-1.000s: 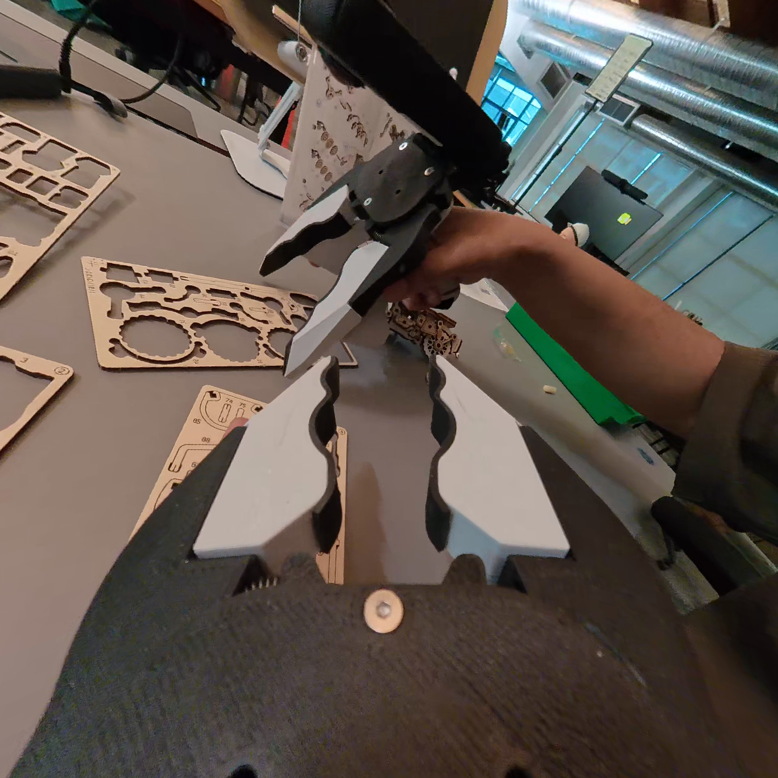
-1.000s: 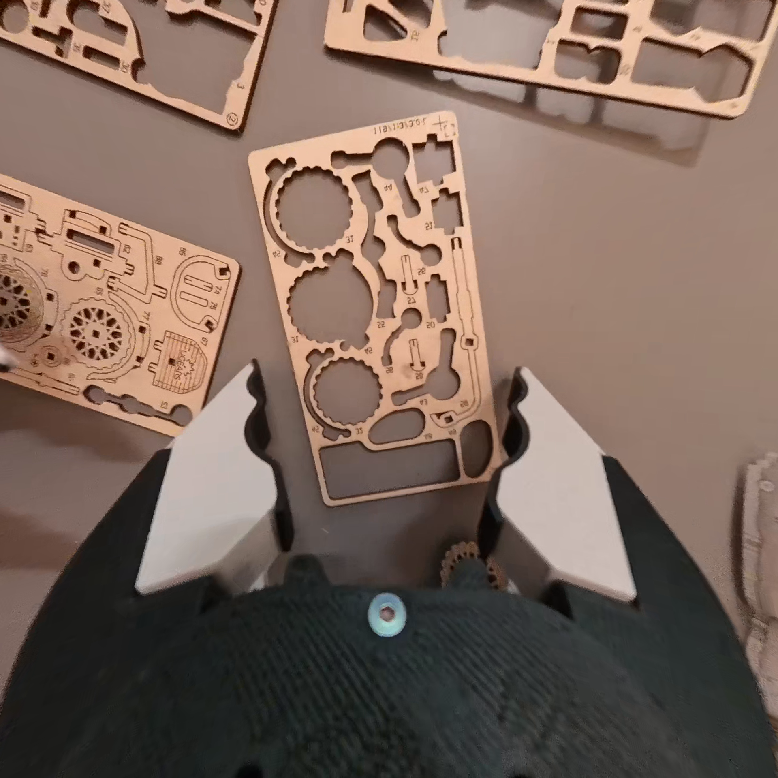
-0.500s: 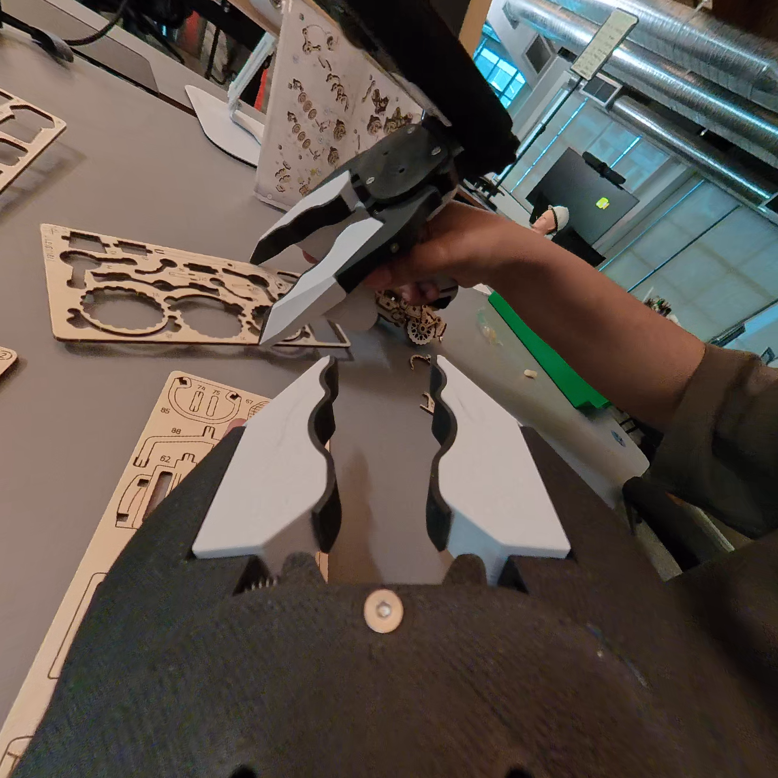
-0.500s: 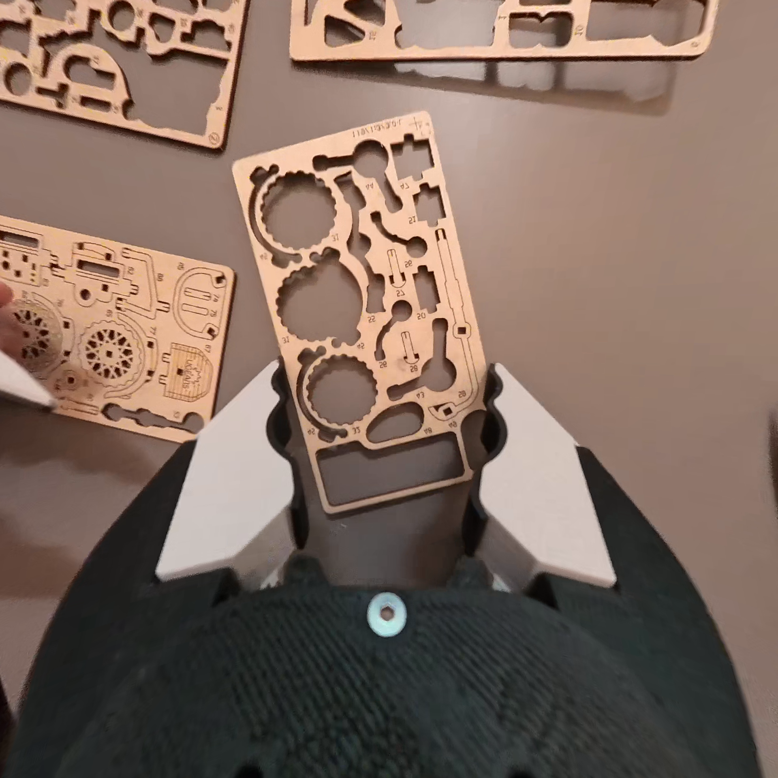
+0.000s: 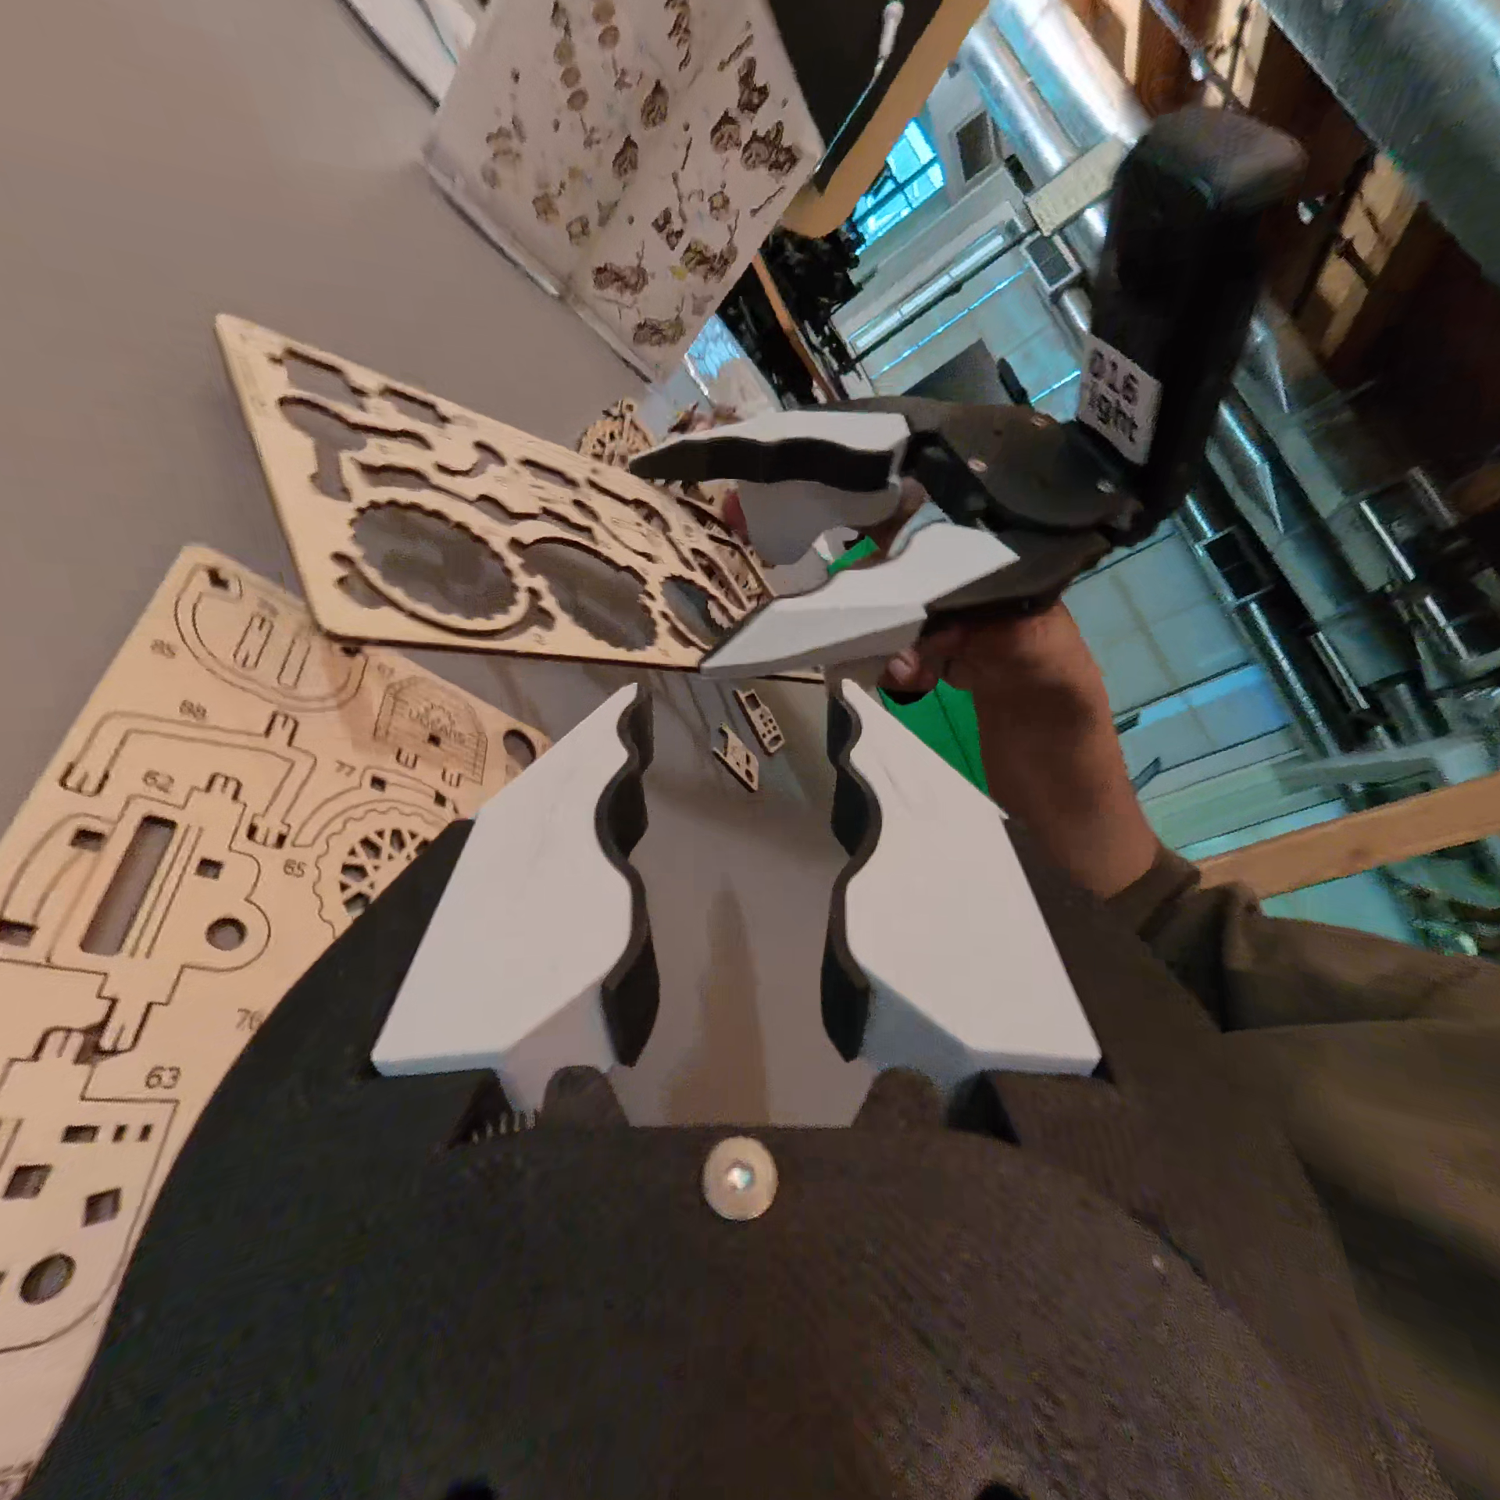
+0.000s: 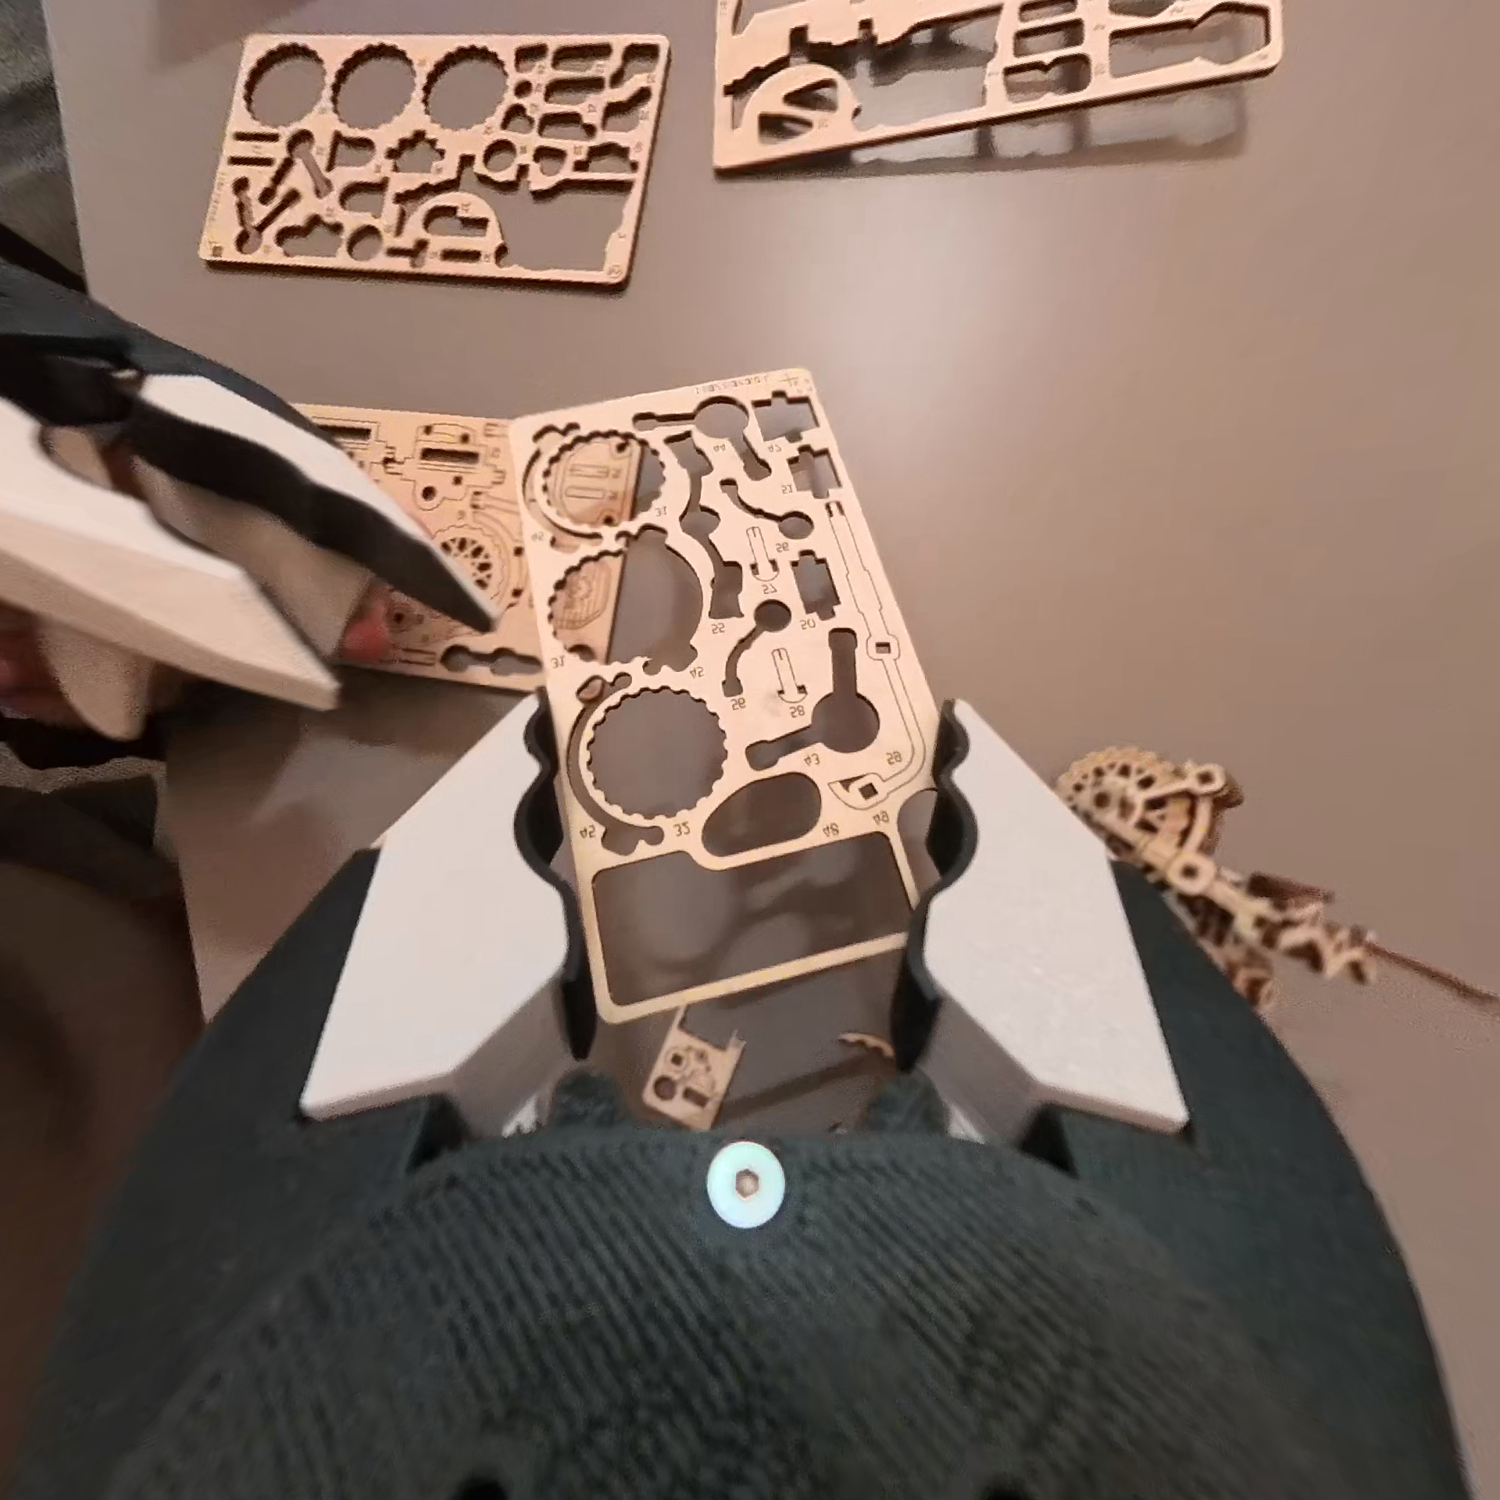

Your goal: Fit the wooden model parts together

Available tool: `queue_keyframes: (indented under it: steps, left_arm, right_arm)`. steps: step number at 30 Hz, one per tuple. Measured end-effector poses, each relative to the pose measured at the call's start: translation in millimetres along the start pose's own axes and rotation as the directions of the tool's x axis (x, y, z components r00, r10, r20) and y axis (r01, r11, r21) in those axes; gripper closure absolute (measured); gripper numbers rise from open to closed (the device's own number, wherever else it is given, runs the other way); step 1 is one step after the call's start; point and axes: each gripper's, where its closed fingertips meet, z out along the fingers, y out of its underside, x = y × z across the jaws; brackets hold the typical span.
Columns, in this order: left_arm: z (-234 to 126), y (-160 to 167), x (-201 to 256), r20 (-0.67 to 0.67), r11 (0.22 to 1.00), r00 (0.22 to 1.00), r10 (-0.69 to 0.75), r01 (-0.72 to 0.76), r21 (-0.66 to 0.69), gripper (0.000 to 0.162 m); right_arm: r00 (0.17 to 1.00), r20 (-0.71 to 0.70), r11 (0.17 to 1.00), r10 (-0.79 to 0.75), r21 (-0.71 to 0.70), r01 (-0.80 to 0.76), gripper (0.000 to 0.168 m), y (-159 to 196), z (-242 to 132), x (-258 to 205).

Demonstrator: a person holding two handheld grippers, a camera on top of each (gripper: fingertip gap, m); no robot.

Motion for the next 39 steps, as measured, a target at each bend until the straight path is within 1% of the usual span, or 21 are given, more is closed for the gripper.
queue_keyframes:
  steps: [4, 6, 9, 11, 15, 17, 18, 19, 20, 21, 22, 23, 26, 28, 30, 32, 33, 34, 35, 37, 39]
  left_arm:
    - [5, 11, 7, -0.044, 0.997, 0.997, -0.065, 0.062, -0.054, 0.122]
    - [8, 18, 14, -0.062, 0.996, 0.996, -0.065, 0.061, -0.066, 0.122]
    - [14, 26, 20, -0.063, 0.995, 0.997, -0.054, 0.049, -0.084, 0.122]
    - [16, 26, 23, -0.071, 0.996, 0.995, -0.073, 0.068, -0.063, 0.122]
    - [14, 14, 36, -0.188, 0.985, 0.969, -0.162, 0.169, 0.019, 0.123]
    - [14, 14, 37, -0.207, 0.979, 0.959, -0.192, 0.202, 0.024, 0.13]
    - [14, 14, 36, -0.202, 0.978, 0.959, -0.197, 0.207, 0.026, 0.14]
    - [15, 15, 35, -0.198, 0.979, 0.961, -0.195, 0.204, 0.026, 0.145]
    - [15, 14, 36, -0.207, 0.979, 0.96, -0.19, 0.201, 0.03, 0.15]
    - [15, 14, 34, -0.193, 0.979, 0.963, -0.189, 0.199, 0.036, 0.156]
    - [16, 15, 32, -0.178, 0.983, 0.968, -0.176, 0.184, 0.029, 0.161]
    - [16, 17, 32, -0.178, 0.984, 0.969, -0.169, 0.175, 0.018, 0.162]
    - [15, 16, 37, -0.22, 0.983, 0.959, -0.179, 0.184, 0.003, 0.162]
    - [14, 17, 36, -0.218, 0.985, 0.961, -0.172, 0.175, -0.006, 0.162]
    - [13, 16, 36, -0.23, 0.986, 0.959, -0.163, 0.165, -0.011, 0.162]
    - [13, 18, 38, -0.243, 0.988, 0.957, -0.157, 0.155, -0.028, 0.162]
    - [14, 20, 40, -0.255, 0.987, 0.953, -0.16, 0.153, -0.05, 0.162]
    - [15, 24, 42, -0.27, 0.985, 0.948, -0.169, 0.154, -0.076, 0.162]
    - [16, 27, 45, -0.283, 0.983, 0.943, -0.178, 0.156, -0.099, 0.162]
    - [21, 35, 50, -0.29, 0.98, 0.94, -0.179, 0.143, -0.139, 0.162]
    - [27, 43, 54, -0.285, 0.976, 0.944, -0.168, 0.119, -0.184, 0.162]
  right_arm:
    - [0.999, -0.006, 0.998, 0.046, 0.051, -0.046, 0.075, 9, -11, -7]
    - [0.997, -0.003, 0.995, 0.072, 0.073, -0.072, 0.075, 13, -19, -8]
    - [0.991, 0.042, 0.984, 0.127, 0.123, -0.131, 0.075, 15, -33, -14]
    - [0.984, 0.083, 0.973, 0.157, 0.158, -0.169, 0.075, 16, -42, -23]
    - [0.983, 0.091, 0.961, 0.159, 0.212, -0.176, 0.075, 22, -51, -36]
    - [0.989, 0.049, 0.962, 0.138, 0.23, -0.146, 0.075, 29, -49, -40]
    - [0.992, 0.023, 0.963, 0.122, 0.239, -0.124, 0.075, 32, -48, -42]
    - [0.994, 0.002, 0.963, 0.106, 0.247, -0.103, 0.075, 35, -47, -44]
    - [0.994, -0.04, 0.965, 0.102, 0.246, -0.089, 0.087, 39, -45, -43]
    - [0.989, -0.111, 0.966, 0.098, 0.248, -0.068, 0.107, 42, -45, -36]
    - [0.989, -0.129, 0.966, 0.074, 0.255, -0.039, 0.104, 44, -46, -37]
    - [0.99, -0.122, 0.965, 0.069, 0.26, -0.035, 0.102, 46, -46, -40]
    - [0.989, -0.057, 0.947, 0.135, 0.3, -0.112, 0.094, 49, -55, -43]
    - [0.982, -0.01, 0.917, 0.19, 0.359, -0.174, 0.095, 49, -67, -39]
    - [0.968, 0.055, 0.876, 0.243, 0.417, -0.243, 0.101, 52, -82, -35]
    - [0.945, 0.122, 0.836, 0.304, 0.442, -0.326, 0.106, 62, -93, -29]
    - [0.932, 0.149, 0.823, 0.331, 0.436, -0.363, 0.113, 69, -96, -26]
    - [0.917, 0.151, 0.817, 0.368, 0.419, -0.397, 0.123, 81, -96, -21]
    - [0.903, 0.145, 0.809, 0.404, 0.404, -0.426, 0.129, 93, -96, -15]
    - [0.868, 0.197, 0.778, 0.456, 0.386, -0.497, 0.135, 111, -97, -14]
    - [0.822, 0.309, 0.737, 0.478, 0.368, -0.567, 0.135, 117, -102, -24]
